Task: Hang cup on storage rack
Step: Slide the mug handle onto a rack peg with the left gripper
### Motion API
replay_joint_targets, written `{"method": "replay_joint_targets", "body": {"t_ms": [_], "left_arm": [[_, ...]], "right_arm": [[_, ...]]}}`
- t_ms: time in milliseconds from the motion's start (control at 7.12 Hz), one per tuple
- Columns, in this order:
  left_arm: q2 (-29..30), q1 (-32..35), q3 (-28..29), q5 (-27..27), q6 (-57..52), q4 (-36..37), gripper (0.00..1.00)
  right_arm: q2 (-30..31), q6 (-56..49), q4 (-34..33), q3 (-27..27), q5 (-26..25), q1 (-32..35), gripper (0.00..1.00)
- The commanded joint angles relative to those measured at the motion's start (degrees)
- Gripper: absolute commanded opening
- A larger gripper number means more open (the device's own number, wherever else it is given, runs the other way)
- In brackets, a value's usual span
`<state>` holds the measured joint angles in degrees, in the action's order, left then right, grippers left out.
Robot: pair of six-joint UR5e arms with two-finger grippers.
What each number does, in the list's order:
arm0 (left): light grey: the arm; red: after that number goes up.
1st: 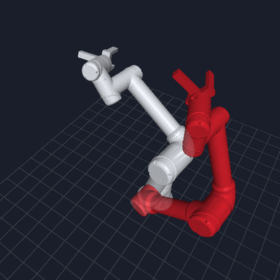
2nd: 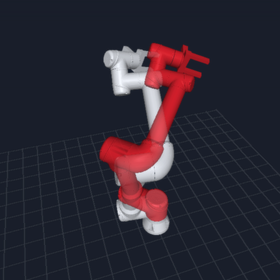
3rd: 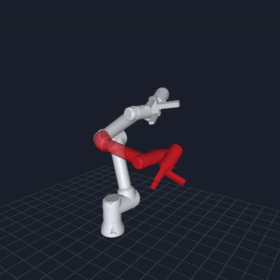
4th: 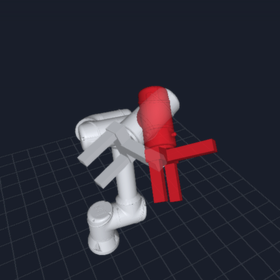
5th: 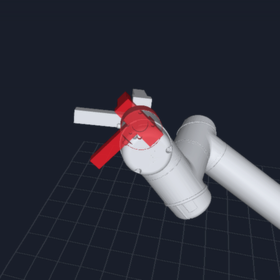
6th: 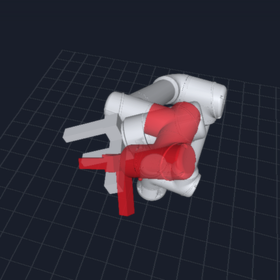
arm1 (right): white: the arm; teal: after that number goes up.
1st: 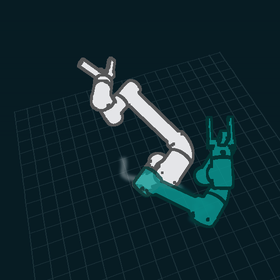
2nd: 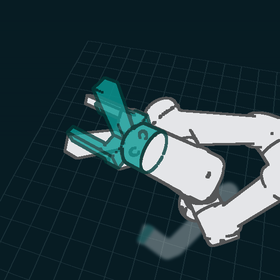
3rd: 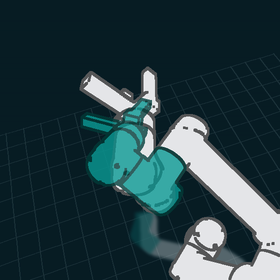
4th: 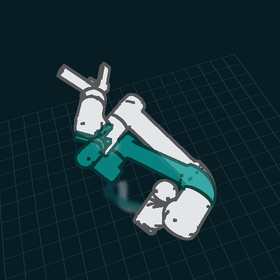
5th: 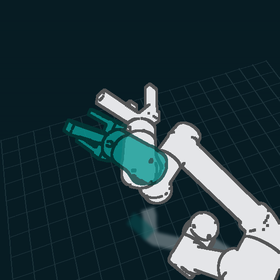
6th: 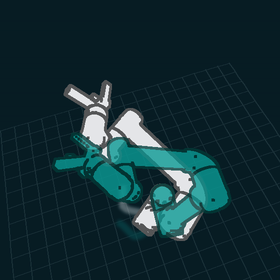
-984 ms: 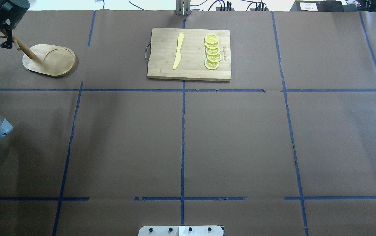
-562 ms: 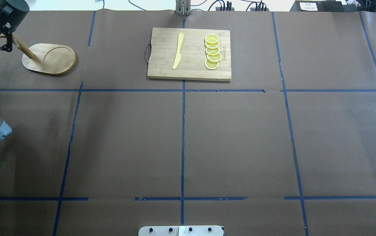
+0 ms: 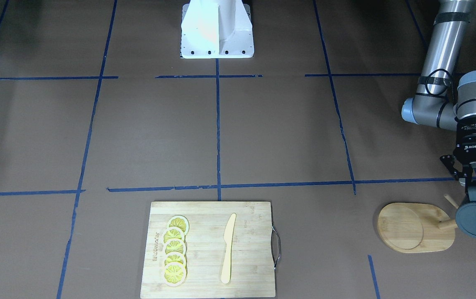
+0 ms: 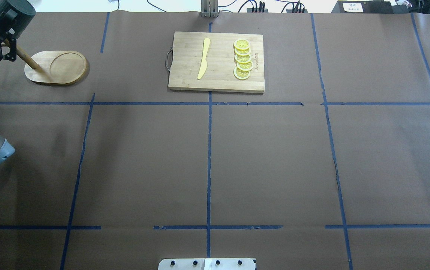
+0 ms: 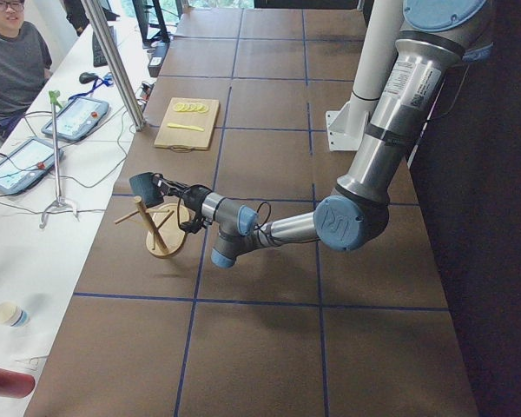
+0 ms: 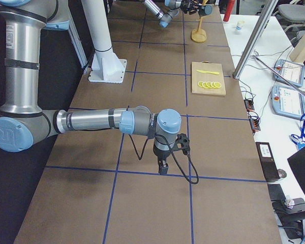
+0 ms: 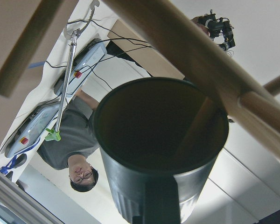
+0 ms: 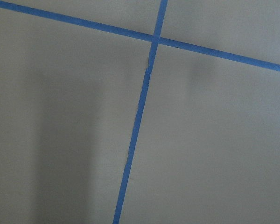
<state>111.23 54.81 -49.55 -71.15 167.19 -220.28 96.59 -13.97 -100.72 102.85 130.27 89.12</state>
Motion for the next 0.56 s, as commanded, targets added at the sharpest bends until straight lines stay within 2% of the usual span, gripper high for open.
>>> {"method": "replay_joint_targets", "body": {"t_ms": [0, 422], "left_arm": [[0.3, 0.0, -0.2, -0.2, 0.0, 0.0, 1.00], [-1.4, 0.3, -1.3, -0.3, 0.0, -4.2, 1.00]], "right_arm": [[0.0, 0.0, 0.0, 0.0, 0.1, 0.0, 1.00], [0.0, 0.0, 0.0, -0.1, 0.1, 0.0, 1.00]]}}
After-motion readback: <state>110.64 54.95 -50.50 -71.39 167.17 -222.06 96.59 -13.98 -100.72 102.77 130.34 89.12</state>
